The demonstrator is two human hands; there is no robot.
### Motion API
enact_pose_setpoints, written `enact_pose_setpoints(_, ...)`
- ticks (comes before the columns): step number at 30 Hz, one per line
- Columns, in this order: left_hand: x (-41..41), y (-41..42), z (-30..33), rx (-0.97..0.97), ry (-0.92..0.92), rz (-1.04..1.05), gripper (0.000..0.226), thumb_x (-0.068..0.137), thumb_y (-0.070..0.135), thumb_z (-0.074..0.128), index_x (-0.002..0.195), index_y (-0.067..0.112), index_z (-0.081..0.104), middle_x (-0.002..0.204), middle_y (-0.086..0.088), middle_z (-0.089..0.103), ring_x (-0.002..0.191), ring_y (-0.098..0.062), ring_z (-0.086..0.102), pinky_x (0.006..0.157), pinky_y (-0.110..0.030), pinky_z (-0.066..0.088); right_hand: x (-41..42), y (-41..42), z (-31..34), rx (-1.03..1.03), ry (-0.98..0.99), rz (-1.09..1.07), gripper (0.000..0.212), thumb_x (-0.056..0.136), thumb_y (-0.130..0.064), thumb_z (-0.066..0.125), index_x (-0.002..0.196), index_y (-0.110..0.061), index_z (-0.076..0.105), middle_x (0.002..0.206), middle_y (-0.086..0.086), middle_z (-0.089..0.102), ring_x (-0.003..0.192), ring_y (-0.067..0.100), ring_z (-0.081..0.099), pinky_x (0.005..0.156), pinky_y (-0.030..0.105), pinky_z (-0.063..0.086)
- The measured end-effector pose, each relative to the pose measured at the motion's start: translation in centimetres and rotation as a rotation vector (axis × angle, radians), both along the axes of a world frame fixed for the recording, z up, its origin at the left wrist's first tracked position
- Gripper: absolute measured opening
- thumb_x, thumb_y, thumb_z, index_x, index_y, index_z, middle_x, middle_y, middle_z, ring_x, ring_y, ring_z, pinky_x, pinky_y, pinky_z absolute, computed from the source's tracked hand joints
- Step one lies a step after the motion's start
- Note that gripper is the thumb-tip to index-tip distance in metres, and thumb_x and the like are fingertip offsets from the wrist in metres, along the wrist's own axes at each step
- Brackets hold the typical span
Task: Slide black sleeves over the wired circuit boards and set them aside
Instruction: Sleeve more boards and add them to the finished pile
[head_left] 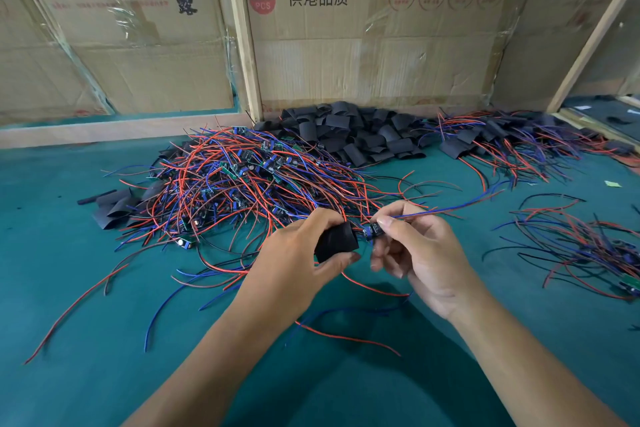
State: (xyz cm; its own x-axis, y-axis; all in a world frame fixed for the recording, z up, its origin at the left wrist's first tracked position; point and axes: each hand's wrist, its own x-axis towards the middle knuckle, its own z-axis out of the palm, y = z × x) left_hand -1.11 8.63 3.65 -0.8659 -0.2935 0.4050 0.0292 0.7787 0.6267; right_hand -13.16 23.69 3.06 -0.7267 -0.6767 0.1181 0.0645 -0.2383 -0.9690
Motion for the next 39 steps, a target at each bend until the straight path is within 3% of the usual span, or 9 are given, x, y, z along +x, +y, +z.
enact_pose_setpoints(2,0.06,0.13,0.13,-0.017,0.05,-0.008,0.035,0.085,0.037,0.078,0.114,0.024,0.063,0.1,0.012,0.069,0.091,-0.01,0.062,0.084,-0.024,0.045,-0.1,0.03,0.13,0.014,-0.019,-0.007,0.006,0.082,-0.022,0.063,0.076,-0.02,0.062,0.053,0.006,0.055,0.044,0.018,0.051,0.045,0.022,0.031)
enact_pose_setpoints(6,0.13,0.44,0.59,-0.074,0.127,-0.06,0.038,0.085,0.04,0.074,0.114,0.016,0.068,0.107,0.009,0.066,0.097,-0.006,0.06,0.087,-0.018,0.045,-0.14,0.13,0.4,0.011,-0.052,-0.009,0.016,0.08,-0.024,0.066,0.064,-0.027,0.064,0.054,0.001,0.054,0.044,0.014,0.051,0.046,0.022,0.03)
enact_pose_setpoints(15,0.0,0.17,0.54,-0.021,0.112,-0.085,0.037,0.081,0.032,0.082,0.111,0.016,0.068,0.097,0.008,0.063,0.089,-0.008,0.058,0.083,-0.021,0.045,0.26,0.3,0.6,-0.074,-0.064,0.055,0.016,0.085,-0.021,0.071,0.07,-0.026,0.064,0.059,0.002,0.059,0.05,0.015,0.055,0.058,0.03,0.028)
enact_pose_setpoints(20,-0.14,0.01,0.31,0.185,0.108,-0.099,0.039,0.077,0.035,0.083,0.112,0.027,0.069,0.099,0.015,0.068,0.095,-0.006,0.065,0.084,-0.016,0.048,0.19,0.42,0.75,-0.092,-0.066,0.095,0.008,0.083,-0.024,0.068,0.075,-0.026,0.068,0.062,0.003,0.061,0.053,0.014,0.057,0.045,0.018,0.033)
enact_pose_setpoints(25,-0.27,-0.2,0.19,0.242,0.039,-0.132,0.033,0.079,0.03,0.084,0.106,0.04,0.067,0.101,0.02,0.068,0.096,-0.005,0.066,0.085,-0.016,0.048,-0.07,0.66,0.6,-0.095,-0.036,0.097,0.005,0.082,-0.023,0.069,0.077,-0.023,0.069,0.065,0.004,0.063,0.055,0.013,0.058,0.046,0.018,0.036)
enact_pose_setpoints(30,-0.33,-0.15,0.09,0.391,0.05,-0.192,0.033,0.078,0.027,0.084,0.108,0.026,0.069,0.091,0.011,0.071,0.084,-0.005,0.066,0.081,-0.017,0.05,-0.08,0.69,0.46,-0.066,-0.014,0.109,0.007,0.084,-0.022,0.068,0.077,-0.025,0.069,0.068,0.003,0.064,0.059,0.013,0.059,0.053,0.021,0.036)
enact_pose_setpoints(39,-0.06,-0.03,0.32,0.374,0.06,-0.227,0.033,0.079,0.029,0.083,0.108,0.024,0.069,0.089,0.014,0.07,0.083,-0.001,0.064,0.081,-0.014,0.047,0.16,0.66,0.48,-0.056,0.039,0.103,0.009,0.084,-0.019,0.068,0.077,-0.026,0.067,0.07,-0.001,0.064,0.062,0.012,0.059,0.057,0.027,0.034)
